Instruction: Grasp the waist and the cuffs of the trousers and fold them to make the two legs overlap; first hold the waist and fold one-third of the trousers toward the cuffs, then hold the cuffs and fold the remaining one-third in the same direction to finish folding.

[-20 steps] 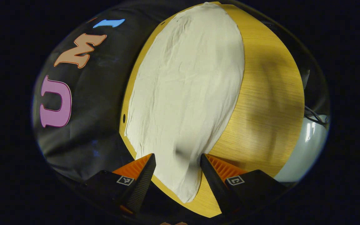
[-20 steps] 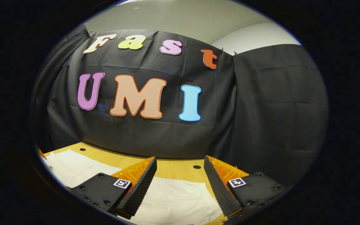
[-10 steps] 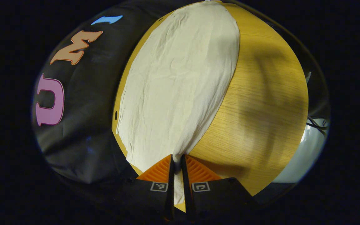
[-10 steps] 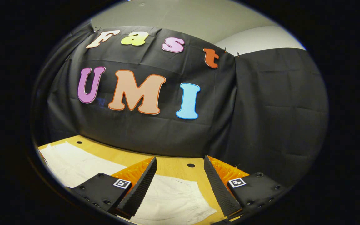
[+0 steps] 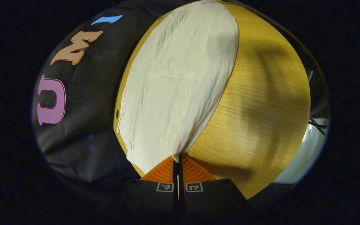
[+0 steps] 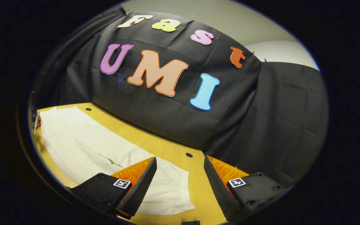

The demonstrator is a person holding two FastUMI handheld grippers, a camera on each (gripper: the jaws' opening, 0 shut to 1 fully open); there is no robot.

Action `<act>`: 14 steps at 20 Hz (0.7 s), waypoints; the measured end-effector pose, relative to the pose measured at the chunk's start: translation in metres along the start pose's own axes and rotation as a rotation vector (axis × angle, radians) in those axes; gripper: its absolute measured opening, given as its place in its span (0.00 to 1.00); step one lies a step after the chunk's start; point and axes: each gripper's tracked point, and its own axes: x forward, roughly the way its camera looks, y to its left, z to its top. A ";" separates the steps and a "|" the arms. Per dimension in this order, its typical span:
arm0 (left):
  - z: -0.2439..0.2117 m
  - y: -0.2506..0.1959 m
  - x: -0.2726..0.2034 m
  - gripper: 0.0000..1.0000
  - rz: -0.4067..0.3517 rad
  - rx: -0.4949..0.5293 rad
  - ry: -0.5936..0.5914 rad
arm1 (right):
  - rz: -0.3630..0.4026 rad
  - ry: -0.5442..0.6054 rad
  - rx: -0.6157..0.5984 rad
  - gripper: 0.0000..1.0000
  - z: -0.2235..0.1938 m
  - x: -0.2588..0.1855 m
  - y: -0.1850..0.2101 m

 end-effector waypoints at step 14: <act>0.000 0.000 0.001 0.00 0.044 0.006 0.022 | 0.345 0.277 -0.482 0.98 -0.162 -0.030 0.042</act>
